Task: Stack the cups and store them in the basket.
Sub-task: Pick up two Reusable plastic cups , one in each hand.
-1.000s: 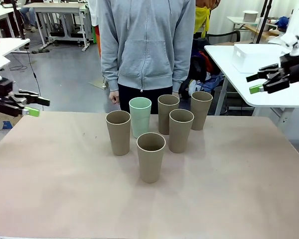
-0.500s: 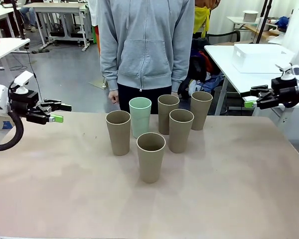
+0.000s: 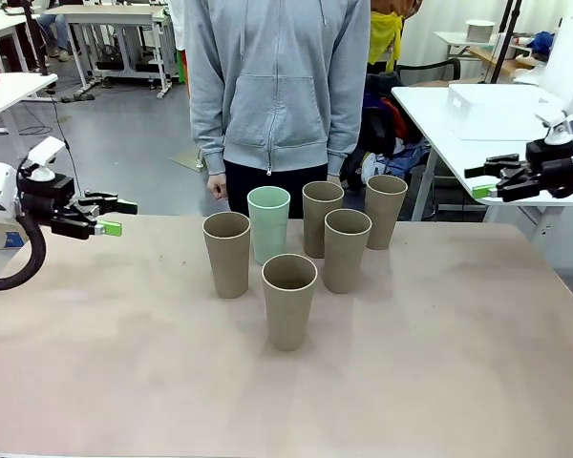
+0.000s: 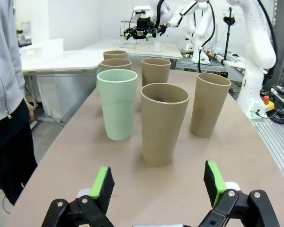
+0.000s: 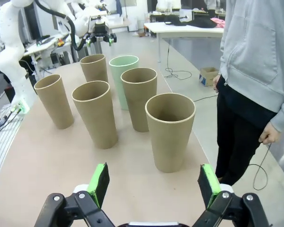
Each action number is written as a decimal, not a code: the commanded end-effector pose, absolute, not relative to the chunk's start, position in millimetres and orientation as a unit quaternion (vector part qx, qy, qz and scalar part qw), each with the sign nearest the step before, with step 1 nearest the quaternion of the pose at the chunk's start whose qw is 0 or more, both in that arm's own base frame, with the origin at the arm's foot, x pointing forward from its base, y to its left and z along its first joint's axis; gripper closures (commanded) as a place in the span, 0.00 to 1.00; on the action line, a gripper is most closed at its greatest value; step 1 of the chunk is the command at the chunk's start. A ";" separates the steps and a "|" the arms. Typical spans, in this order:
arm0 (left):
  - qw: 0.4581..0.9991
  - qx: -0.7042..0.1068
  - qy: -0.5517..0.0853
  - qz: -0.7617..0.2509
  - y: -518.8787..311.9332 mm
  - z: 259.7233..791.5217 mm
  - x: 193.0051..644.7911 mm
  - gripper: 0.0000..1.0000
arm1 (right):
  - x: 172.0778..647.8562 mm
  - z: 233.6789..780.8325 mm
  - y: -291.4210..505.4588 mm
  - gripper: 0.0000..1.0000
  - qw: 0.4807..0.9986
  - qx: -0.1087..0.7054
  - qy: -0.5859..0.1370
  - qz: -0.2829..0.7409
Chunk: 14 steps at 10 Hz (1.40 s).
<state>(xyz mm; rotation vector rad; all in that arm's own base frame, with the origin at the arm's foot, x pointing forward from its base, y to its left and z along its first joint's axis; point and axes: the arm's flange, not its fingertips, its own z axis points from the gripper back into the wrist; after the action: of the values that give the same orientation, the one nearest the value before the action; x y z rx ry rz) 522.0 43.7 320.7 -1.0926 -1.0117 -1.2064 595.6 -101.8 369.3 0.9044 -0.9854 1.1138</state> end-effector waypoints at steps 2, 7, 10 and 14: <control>0.568 -0.469 -0.455 -0.500 21.9 280.6 519.5 0.00 | 624.3 329.4 -78.3 0.00 0.640 0.433 -0.441 0.456; 0.514 -0.508 -0.490 -0.488 -1.5 233.1 534.2 0.00 | 657.7 272.6 -47.9 0.00 0.594 0.484 -0.445 0.463; 0.496 -0.488 -0.512 -0.505 -23.8 228.6 533.5 0.00 | 663.3 248.9 -36.7 0.00 0.566 0.491 -0.462 0.475; 0.499 -0.477 -0.520 -0.502 -30.8 234.2 530.5 0.00 | 658.1 235.7 -29.1 0.00 0.578 0.489 -0.449 0.474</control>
<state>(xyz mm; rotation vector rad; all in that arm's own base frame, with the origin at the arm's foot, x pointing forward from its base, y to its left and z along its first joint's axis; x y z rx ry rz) 535.3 -27.2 226.9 -1.1921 -1.2239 -1.2200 658.9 -23.6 228.7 1.1506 -1.0813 1.1072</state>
